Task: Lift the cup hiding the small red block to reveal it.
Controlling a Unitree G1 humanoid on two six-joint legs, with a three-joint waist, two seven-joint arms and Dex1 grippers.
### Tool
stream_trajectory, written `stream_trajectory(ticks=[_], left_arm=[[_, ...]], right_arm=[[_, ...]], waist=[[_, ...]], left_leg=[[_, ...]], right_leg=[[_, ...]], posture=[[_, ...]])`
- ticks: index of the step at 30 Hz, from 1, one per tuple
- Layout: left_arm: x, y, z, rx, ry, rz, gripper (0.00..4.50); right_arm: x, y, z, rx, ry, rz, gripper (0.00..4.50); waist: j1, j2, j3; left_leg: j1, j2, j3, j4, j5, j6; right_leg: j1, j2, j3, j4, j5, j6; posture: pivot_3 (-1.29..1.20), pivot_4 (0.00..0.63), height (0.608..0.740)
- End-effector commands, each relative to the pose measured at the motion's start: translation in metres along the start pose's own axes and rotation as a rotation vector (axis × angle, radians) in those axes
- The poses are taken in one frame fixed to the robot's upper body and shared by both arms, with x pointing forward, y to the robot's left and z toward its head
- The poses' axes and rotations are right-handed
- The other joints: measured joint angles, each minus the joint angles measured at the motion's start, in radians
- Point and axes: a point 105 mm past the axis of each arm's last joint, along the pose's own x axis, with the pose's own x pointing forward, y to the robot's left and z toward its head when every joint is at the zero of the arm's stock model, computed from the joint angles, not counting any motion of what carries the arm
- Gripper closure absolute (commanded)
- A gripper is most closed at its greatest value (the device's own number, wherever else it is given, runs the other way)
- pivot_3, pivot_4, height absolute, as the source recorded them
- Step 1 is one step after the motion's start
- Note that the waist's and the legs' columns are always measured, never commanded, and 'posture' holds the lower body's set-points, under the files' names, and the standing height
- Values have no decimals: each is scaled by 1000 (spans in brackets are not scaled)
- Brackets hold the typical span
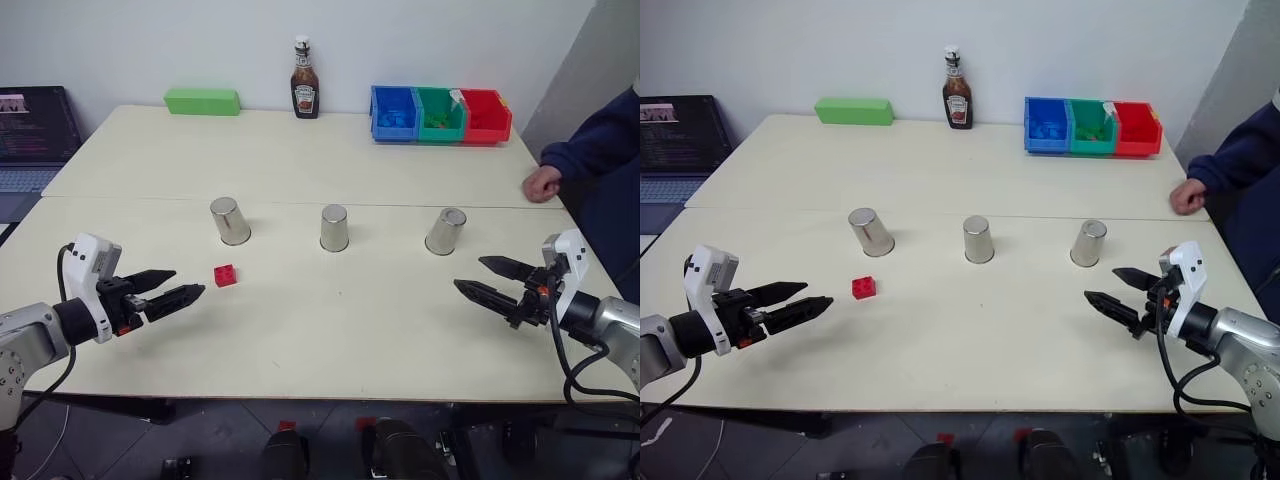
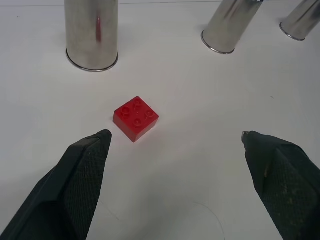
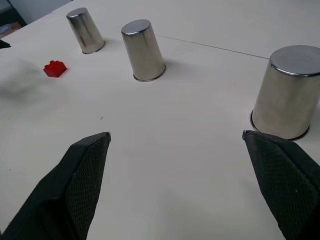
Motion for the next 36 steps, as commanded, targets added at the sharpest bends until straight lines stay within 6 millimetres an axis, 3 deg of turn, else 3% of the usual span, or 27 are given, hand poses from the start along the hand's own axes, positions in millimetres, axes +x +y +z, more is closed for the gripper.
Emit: stream_trajectory(ticks=[1, 36], left_arm=[[-6, -2, 13, 57, -32, 4, 62], [-6, 1, 15, 53, -30, -11, 62]], right_arm=[[-2, 2, 12, -37, -27, 13, 0], [-3, 2, 11, -35, -33, 10, 0]], waist=[[0, 0, 0], [0, 0, 0]], left_leg=[[0, 0, 0, 0, 0, 0], [0, 0, 0, 0, 0, 0]], right_leg=[[0, 0, 0, 0, 0, 0], [0, 0, 0, 0, 0, 0]], posture=[[0, 150, 740], [0, 150, 740]])
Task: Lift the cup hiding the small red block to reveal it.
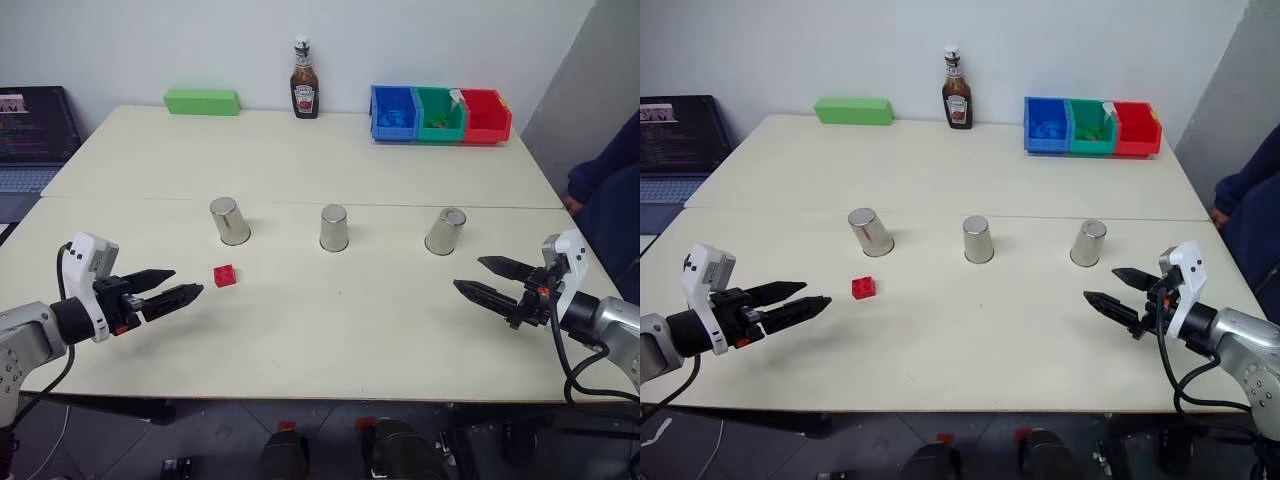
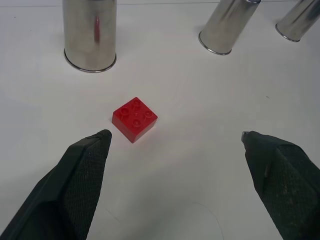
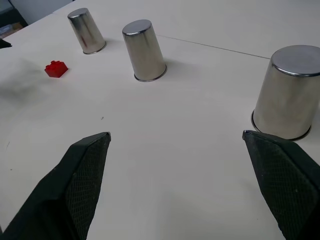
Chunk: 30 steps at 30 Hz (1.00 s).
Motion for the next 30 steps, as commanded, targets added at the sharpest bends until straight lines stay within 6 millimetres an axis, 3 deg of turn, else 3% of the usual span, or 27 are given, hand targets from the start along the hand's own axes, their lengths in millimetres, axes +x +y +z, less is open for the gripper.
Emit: stream_trajectory(ticks=[1, 30], left_arm=[[-5, 0, 13, 55, -26, 9, 62], [-5, 2, 17, 66, -21, 7, 62]], right_arm=[[-3, 1, 11, -36, -32, 10, 0], [-6, -1, 11, -34, -30, -6, 0]], waist=[[0, 0, 0], [0, 0, 0]], left_leg=[[0, 0, 0, 0, 0, 0], [0, 0, 0, 0, 0, 0]], right_leg=[[0, 0, 0, 0, 0, 0], [0, 0, 0, 0, 0, 0]], posture=[[0, 150, 740], [0, 150, 740]])
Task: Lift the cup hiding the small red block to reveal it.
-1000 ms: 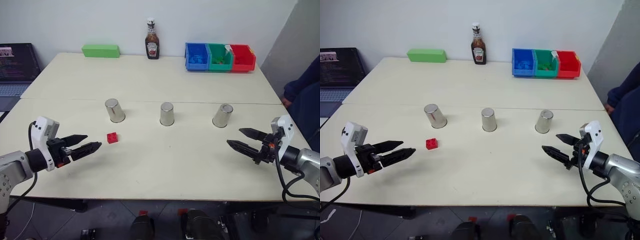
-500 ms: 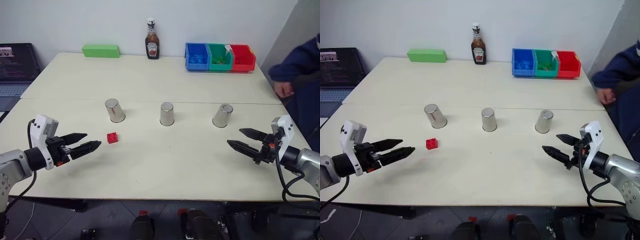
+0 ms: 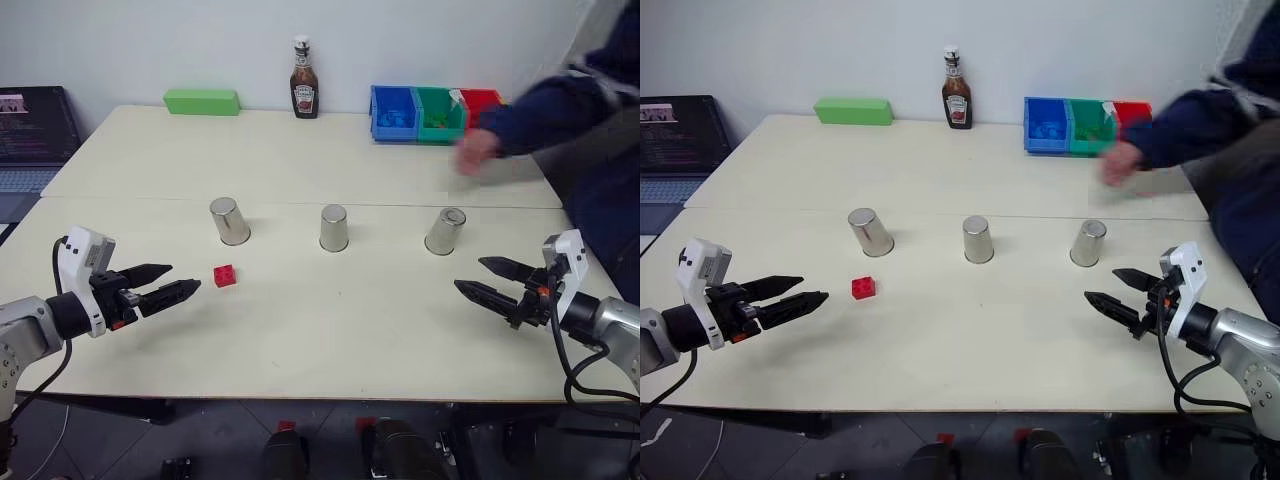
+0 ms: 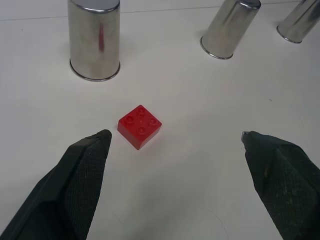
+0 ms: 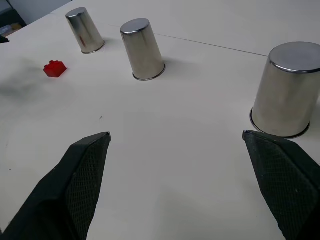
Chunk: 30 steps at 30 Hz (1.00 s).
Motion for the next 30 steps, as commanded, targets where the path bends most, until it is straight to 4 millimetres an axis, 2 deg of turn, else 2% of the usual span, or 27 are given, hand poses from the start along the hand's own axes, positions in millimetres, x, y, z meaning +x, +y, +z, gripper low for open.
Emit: stream_trajectory(ticks=[1, 30], left_arm=[[-3, 0, 11, 41, -15, 0, 62], [-1, 0, 12, 52, -6, -15, 62]], right_arm=[[-5, 0, 13, -42, -34, -3, 0], [-4, 2, 12, -43, -33, 1, 0]], waist=[[0, 0, 0], [0, 0, 0]], left_leg=[[0, 0, 0, 0, 0, 0], [0, 0, 0, 0, 0, 0]], right_leg=[[0, 0, 0, 0, 0, 0], [0, 0, 0, 0, 0, 0]], posture=[[0, 150, 740], [0, 150, 740]])
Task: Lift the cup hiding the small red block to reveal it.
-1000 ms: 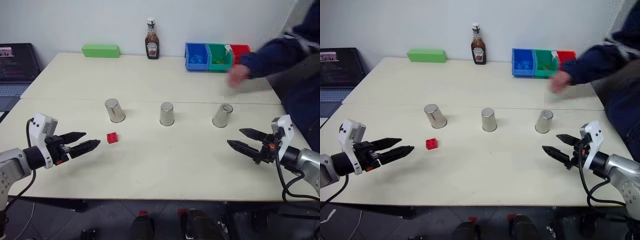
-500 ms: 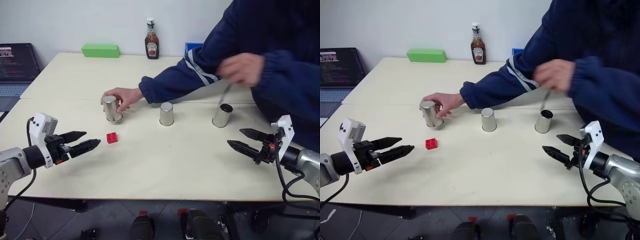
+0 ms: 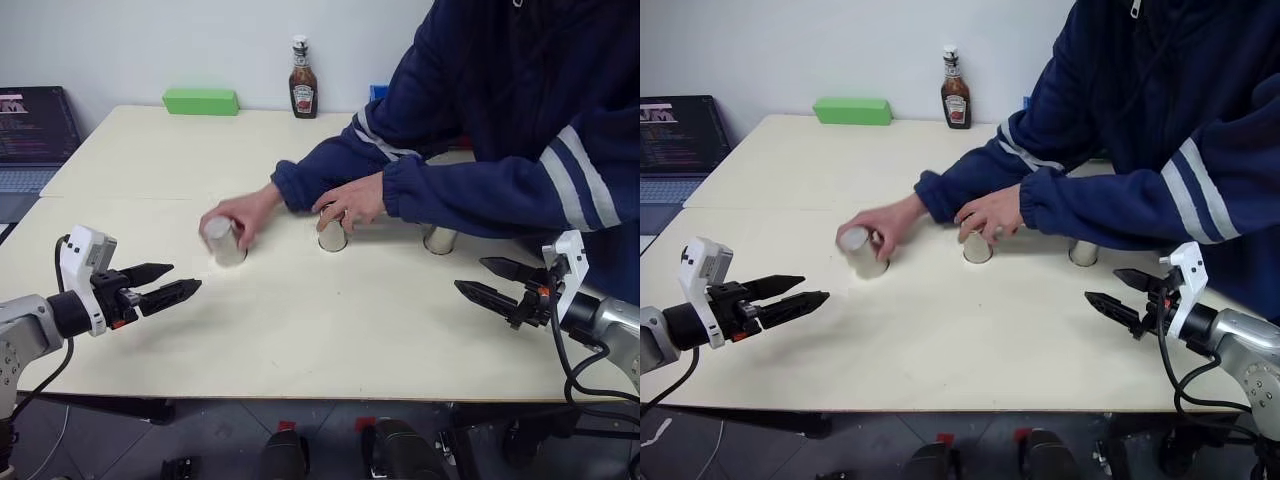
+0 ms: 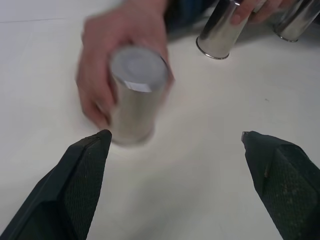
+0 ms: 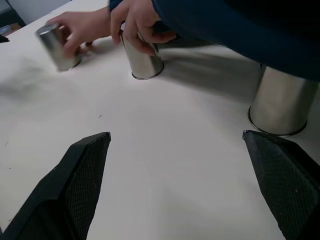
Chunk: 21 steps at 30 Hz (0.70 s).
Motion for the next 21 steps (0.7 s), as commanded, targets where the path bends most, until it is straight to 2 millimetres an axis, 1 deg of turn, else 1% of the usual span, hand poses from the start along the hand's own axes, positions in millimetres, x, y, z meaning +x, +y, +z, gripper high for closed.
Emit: stream_trajectory(ticks=[1, 21], left_arm=[[-2, -1, 11, 50, -9, -6, 62], [-3, 3, 13, 59, -11, 7, 62]], right_arm=[[-4, 2, 12, -43, -33, 3, 0], [-3, 1, 12, -47, -36, -1, 0]], waist=[[0, 0, 0], [0, 0, 0]], left_leg=[[0, 0, 0, 0, 0, 0], [0, 0, 0, 0, 0, 0]], right_leg=[[0, 0, 0, 0, 0, 0], [0, 0, 0, 0, 0, 0]], posture=[[0, 150, 740], [0, 150, 740]])
